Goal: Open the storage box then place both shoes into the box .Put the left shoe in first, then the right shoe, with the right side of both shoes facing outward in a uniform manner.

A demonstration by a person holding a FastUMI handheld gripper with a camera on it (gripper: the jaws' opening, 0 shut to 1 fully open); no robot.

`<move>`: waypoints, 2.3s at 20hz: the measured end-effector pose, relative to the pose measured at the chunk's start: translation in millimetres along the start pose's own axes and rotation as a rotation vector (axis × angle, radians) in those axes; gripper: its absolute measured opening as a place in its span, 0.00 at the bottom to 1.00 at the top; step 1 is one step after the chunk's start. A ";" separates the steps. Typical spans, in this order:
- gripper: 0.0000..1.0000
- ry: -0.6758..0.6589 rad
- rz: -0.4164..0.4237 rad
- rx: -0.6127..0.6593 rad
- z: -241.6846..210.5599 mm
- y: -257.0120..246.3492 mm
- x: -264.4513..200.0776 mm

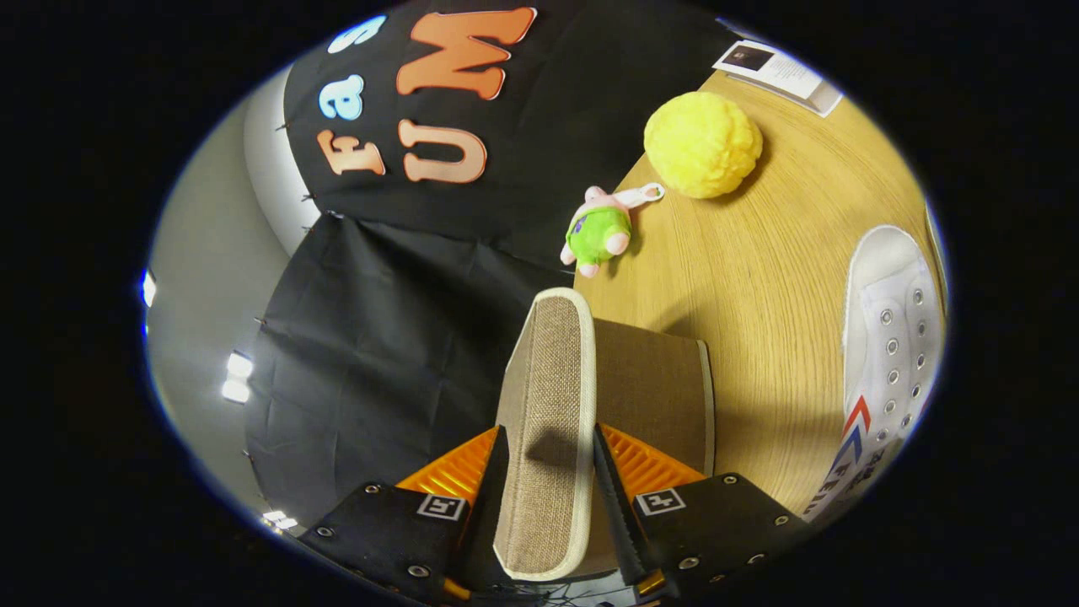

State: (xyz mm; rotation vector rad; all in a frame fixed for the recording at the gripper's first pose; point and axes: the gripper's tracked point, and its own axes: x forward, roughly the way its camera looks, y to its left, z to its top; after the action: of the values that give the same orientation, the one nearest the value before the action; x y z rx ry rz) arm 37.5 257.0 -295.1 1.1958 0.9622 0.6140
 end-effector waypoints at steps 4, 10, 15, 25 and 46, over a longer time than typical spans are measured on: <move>0.57 0.016 0.003 -0.021 -6.3 5.4 -4.7; 0.23 -0.035 0.052 -0.099 0.6 32.1 -13.9; 0.11 -0.063 0.109 -0.144 5.7 71.7 -18.0; 0.10 0.006 -0.087 -0.365 -21.1 94.2 21.9; 0.08 0.097 -0.206 -0.322 -44.4 70.9 33.9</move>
State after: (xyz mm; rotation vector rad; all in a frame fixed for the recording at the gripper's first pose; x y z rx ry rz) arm 21.3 326.8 -240.1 0.7765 1.0099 0.6385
